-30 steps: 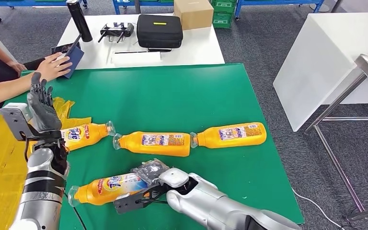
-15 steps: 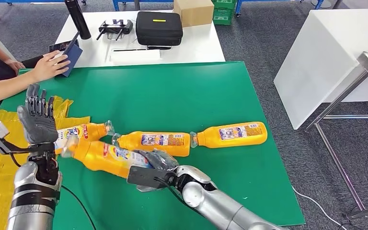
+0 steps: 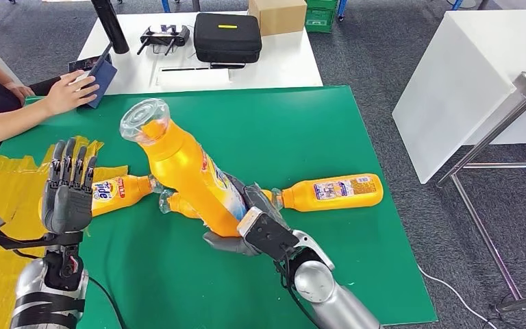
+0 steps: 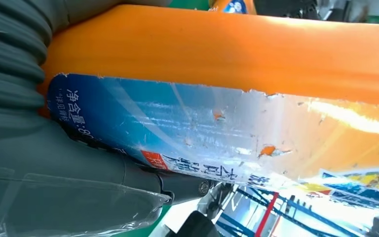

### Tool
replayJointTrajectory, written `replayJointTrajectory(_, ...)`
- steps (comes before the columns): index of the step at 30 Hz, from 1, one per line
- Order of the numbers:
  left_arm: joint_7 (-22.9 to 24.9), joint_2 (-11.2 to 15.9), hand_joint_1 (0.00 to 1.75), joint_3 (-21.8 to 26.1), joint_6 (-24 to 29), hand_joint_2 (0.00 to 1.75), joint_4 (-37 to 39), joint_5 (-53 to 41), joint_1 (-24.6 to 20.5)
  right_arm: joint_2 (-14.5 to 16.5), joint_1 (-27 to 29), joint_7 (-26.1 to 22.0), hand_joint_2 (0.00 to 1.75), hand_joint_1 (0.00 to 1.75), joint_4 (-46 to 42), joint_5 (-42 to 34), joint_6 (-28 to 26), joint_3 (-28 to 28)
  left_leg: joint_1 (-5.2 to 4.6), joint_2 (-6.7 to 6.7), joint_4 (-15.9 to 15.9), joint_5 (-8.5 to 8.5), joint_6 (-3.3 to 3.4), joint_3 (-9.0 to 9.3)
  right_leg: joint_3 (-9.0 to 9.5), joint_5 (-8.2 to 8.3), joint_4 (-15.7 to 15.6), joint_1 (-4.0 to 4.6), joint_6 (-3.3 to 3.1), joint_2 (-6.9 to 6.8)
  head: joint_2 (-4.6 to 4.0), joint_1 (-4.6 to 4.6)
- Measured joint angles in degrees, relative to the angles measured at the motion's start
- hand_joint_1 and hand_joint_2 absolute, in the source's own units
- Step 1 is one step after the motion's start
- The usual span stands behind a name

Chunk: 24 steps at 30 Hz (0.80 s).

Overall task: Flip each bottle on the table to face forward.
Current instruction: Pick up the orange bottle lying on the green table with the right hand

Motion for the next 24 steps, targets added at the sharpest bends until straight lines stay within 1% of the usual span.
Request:
replayJointTrajectory(5,0.8,0.0,0.0,-2.3,-1.2,1.75,-1.0,1.4,0.7,0.1,0.0,0.1,1.75,1.75,-0.2,0.7,0.6,-0.3,0.01,0.0,0.0,0.01,0.0,0.0,0.01,0.0,0.0,0.0,0.0,0.0,0.0,0.0)
replayJointTrajectory(8,0.9,0.0,0.0,-4.4,-2.6,1.75,-1.7,1.9,1.0,0.6,-1.0,1.8,1.75,1.75,0.6,1.5,1.7,-0.2,0.0,0.0,0.0,0.01,0.0,-0.02,0.01,0.0,0.0,0.0,0.0,0.0,0.0,-0.01)
replayJointTrajectory(12,0.7,-0.4,0.0,-8.4,-4.1,1.75,-2.8,2.1,0.8,2.4,-5.2,6.0,1.75,1.75,6.3,2.0,5.2,1.2,0.0,0.0,0.0,0.02,0.01,-0.02,0.01,0.01,0.0,0.0,0.0,0.0,0.0,-0.01)
replayJointTrajectory(14,0.6,-0.6,0.0,-10.3,-4.1,1.75,-3.2,2.1,0.5,3.5,-7.5,7.0,1.75,1.75,10.1,2.0,6.4,2.4,0.0,-0.02,0.0,0.03,0.01,-0.02,0.01,0.01,0.0,0.0,0.01,-0.01,0.0,-0.02)
replayJointTrajectory(18,0.6,-0.9,0.0,-12.8,-4.1,1.75,-3.5,2.1,0.1,5.2,-10.1,7.3,1.75,1.75,15.5,2.0,6.8,3.9,0.0,-0.04,0.0,0.04,0.01,-0.02,0.03,0.01,0.0,0.0,0.01,-0.02,0.0,0.0)
replayJointTrajectory(24,0.6,-0.9,0.0,-13.9,-4.1,1.75,-3.7,2.1,0.0,6.0,-11.4,7.3,1.75,1.75,18.7,2.0,6.8,4.6,0.0,-0.05,0.0,0.03,0.01,-0.04,0.0,0.01,0.0,0.0,0.01,-0.02,0.0,-0.01)
